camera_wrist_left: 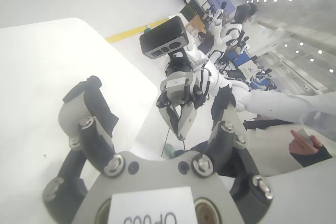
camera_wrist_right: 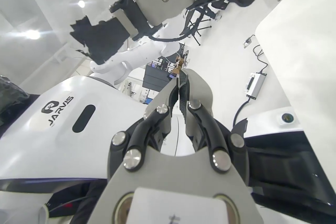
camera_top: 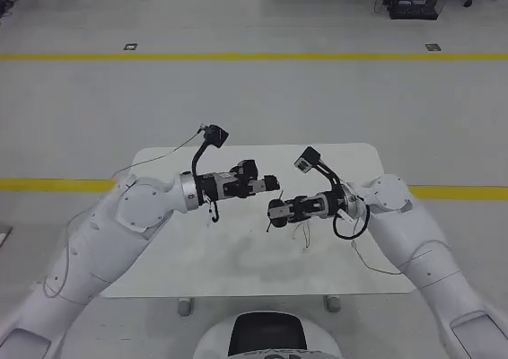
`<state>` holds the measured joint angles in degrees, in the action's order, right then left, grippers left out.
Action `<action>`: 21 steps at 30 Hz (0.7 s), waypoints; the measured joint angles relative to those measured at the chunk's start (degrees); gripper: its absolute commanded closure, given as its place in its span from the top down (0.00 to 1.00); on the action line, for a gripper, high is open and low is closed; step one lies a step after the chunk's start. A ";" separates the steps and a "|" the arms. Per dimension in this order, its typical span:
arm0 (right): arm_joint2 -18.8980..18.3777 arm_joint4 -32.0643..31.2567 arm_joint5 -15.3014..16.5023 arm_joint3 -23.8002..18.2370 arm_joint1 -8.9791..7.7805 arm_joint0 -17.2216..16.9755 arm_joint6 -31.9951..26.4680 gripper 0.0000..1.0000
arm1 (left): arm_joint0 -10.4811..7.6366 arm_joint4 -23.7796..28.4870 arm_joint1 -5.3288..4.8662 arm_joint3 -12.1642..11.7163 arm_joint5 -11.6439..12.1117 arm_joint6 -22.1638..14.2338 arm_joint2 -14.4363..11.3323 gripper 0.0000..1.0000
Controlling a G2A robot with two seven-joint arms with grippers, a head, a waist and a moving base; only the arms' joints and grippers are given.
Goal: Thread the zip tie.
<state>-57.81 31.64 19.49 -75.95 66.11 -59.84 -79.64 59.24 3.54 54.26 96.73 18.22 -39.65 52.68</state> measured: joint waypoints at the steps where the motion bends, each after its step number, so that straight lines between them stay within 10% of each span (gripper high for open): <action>1: 0.54 0.03 0.00 0.09 -0.18 0.52 0.00 0.00 | -0.37 0.50 0.05 -0.66 0.45 -0.91 -0.14 1.00; 21: 5.62 -0.28 -0.14 -1.24 -1.10 3.08 2.12 0.00 | -3.84 2.15 0.96 -3.37 -0.94 -6.44 -2.60 1.00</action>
<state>-52.19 31.35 19.34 -77.19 65.01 -56.76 -77.53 55.41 5.69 55.22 93.36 17.29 -46.08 50.08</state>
